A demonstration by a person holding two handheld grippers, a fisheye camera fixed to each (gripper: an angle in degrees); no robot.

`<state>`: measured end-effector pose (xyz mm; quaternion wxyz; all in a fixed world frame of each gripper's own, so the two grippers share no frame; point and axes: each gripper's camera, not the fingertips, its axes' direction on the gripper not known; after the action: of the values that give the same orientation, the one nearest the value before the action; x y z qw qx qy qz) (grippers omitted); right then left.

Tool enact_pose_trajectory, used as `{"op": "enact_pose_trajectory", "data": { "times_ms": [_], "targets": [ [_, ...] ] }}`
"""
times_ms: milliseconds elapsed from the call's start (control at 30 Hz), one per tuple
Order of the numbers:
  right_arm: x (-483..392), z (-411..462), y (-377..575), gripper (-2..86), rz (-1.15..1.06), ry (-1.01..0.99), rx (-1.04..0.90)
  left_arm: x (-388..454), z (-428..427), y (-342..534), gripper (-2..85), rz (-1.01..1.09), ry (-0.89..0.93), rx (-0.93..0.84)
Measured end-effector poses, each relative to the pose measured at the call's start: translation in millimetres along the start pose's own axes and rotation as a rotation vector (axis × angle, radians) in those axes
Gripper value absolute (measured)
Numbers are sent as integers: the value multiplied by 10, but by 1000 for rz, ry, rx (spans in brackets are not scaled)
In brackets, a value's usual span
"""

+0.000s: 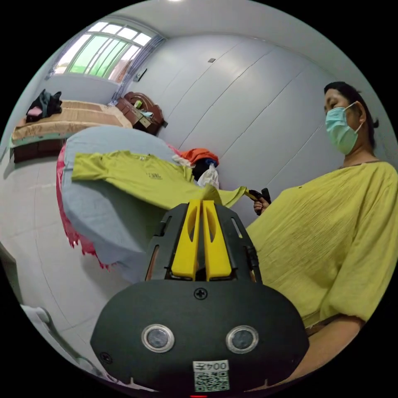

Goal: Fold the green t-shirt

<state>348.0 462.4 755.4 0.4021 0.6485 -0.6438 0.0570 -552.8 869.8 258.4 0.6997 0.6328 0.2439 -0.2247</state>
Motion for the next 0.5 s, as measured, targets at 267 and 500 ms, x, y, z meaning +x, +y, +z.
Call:
{"op": "enact_pose_trajectory", "data": {
  "times_ms": [267, 500],
  "targets": [
    [366, 305, 579, -6, 156, 117, -8, -319, 400, 925, 5, -51, -50, -207],
    [576, 585, 908, -2, 315, 211, -102, -326, 742, 1431, 6, -80, -70, -363]
  ]
}}
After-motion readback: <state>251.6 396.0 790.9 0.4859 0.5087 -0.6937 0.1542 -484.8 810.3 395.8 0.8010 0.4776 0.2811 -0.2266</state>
